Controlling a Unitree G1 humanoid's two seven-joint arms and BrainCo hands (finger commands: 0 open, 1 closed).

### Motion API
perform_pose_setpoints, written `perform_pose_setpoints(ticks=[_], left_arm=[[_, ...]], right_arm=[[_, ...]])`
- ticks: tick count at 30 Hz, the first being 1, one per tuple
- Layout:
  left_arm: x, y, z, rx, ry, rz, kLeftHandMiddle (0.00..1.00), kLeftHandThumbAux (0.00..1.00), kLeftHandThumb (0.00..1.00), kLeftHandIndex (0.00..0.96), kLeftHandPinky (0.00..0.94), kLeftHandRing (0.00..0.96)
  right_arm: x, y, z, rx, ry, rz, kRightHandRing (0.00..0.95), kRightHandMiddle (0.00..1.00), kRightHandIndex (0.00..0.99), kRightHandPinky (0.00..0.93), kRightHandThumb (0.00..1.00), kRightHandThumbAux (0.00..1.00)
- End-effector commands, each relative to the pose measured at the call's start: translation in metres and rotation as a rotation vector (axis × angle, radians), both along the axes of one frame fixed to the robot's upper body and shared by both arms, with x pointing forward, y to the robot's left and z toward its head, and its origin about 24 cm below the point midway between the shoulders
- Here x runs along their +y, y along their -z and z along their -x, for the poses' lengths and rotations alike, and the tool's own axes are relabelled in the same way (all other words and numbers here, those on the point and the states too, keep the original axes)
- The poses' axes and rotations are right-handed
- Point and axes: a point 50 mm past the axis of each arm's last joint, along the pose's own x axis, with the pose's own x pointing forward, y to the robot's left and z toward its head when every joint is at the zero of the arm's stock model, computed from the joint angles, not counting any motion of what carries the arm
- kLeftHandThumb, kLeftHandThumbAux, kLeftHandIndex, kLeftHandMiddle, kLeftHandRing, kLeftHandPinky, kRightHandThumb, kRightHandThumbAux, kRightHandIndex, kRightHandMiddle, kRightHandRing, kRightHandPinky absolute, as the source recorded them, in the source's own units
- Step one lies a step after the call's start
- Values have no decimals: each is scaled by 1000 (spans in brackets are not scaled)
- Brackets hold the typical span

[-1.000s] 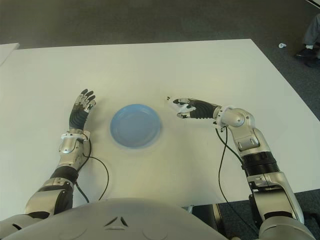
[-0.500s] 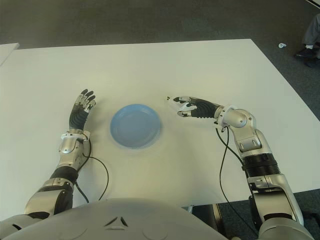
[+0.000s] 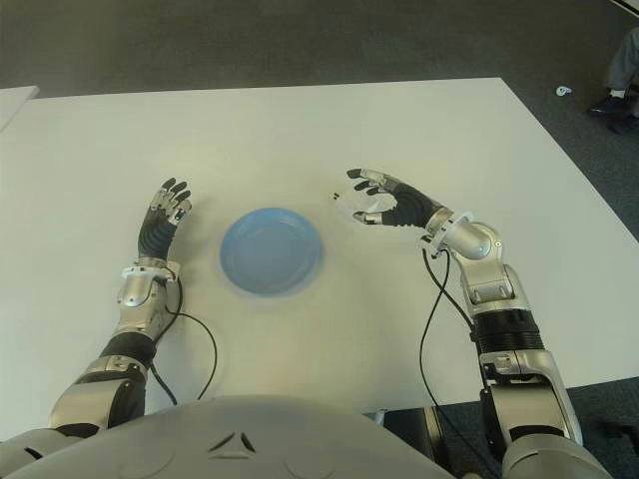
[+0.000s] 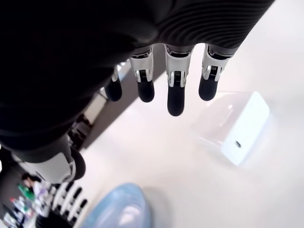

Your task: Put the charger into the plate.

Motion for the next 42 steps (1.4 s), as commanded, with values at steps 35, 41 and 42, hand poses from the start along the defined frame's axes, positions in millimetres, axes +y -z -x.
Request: perform_pose_setpoints(ticks=[35, 41, 42], left_arm=[[-11, 49, 43, 283, -3, 65, 126, 548, 0, 44, 156, 128], [-10, 49, 43, 284, -5, 65, 132, 551, 0, 49, 163, 134], [-10, 49, 43, 284, -5, 64, 132, 551, 0, 49, 164, 134]], right_arm=[[8, 43, -20, -435, 113, 624, 0, 0, 0, 0, 327, 118], [13, 52, -18, -376, 142, 697, 0, 0, 0, 0, 327, 110], [14, 54, -18, -366, 147, 709, 0, 0, 0, 0, 328, 109]])
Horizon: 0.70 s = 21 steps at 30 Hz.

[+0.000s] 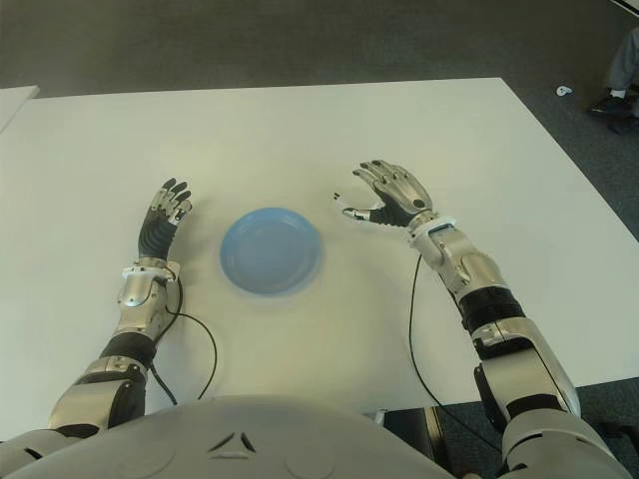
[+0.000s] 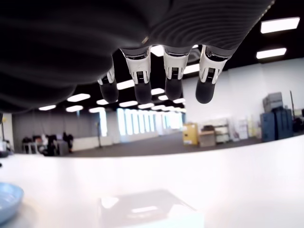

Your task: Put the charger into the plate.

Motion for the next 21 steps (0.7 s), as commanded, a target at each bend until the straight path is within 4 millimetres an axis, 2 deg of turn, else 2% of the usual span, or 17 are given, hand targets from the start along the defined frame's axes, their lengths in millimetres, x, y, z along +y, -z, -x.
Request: perform_pose_setpoints(ticks=[1, 8, 21], left_arm=[[-10, 49, 43, 281, -6, 62, 133, 551, 0, 50, 165, 135], [-10, 49, 43, 283, -7, 61, 134, 550, 0, 50, 164, 136], [-11, 48, 45, 276, -6, 61, 135, 547, 0, 54, 165, 138]], right_arm=[[8, 13, 6, 56, 31, 42, 0, 0, 0, 0, 331, 108], [16, 17, 9, 118, 110, 98, 0, 0, 0, 0, 350, 107], [27, 9, 11, 248, 212, 171, 0, 0, 0, 0, 352, 99]])
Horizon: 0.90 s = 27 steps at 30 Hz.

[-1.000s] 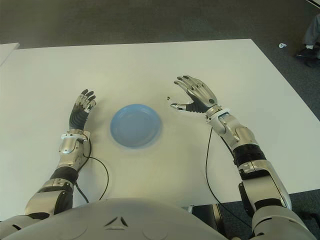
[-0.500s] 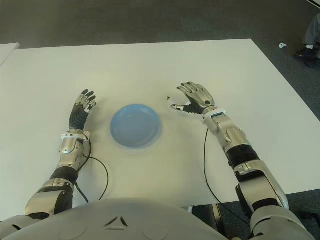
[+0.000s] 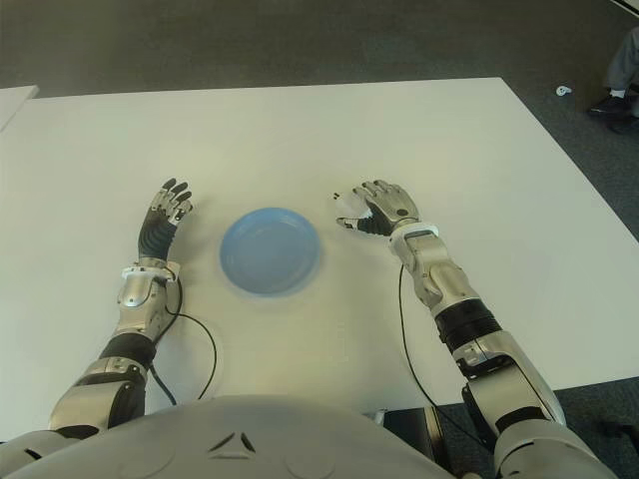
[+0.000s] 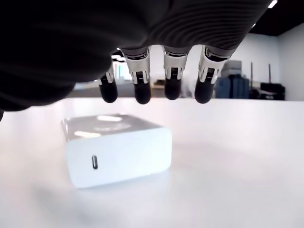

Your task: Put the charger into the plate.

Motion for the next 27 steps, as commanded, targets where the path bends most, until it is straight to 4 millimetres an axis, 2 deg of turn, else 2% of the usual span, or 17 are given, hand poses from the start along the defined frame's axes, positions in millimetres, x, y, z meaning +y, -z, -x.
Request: perform_pose_setpoints(ticks=[1, 27], left_arm=[[-11, 49, 44, 272, -8, 61, 135, 547, 0, 53, 165, 138], [-15, 47, 45, 257, 2, 68, 126, 534, 0, 47, 161, 133]], right_arm=[[5, 2, 4, 60, 22, 21, 0, 0, 0, 0, 352, 96], [14, -19, 5, 214, 109, 91, 0, 0, 0, 0, 385, 101]])
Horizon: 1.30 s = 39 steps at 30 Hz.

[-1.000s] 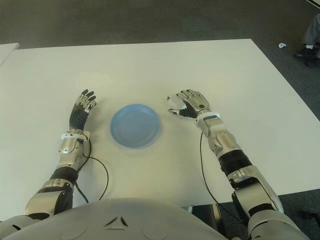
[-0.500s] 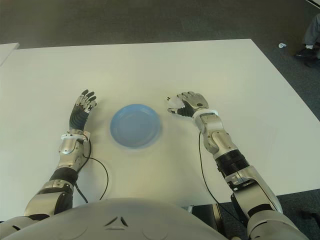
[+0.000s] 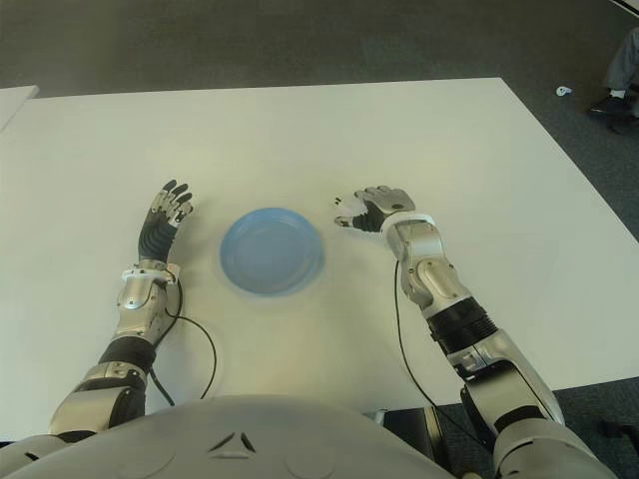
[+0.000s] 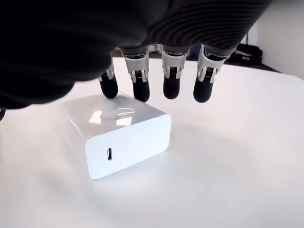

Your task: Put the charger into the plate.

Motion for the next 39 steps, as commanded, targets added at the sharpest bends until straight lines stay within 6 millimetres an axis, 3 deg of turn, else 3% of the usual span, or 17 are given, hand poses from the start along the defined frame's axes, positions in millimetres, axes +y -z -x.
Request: perform_pose_setpoints(ticks=[1, 39], left_arm=[[-14, 47, 41, 260, 1, 66, 126, 533, 0, 47, 160, 132], [-10, 47, 41, 261, 0, 72, 133, 530, 0, 51, 169, 139]], right_arm=[[1, 3, 1, 32, 11, 13, 0, 0, 0, 0, 385, 102], [6, -7, -5, -162, -46, -87, 0, 0, 0, 0, 314, 141]])
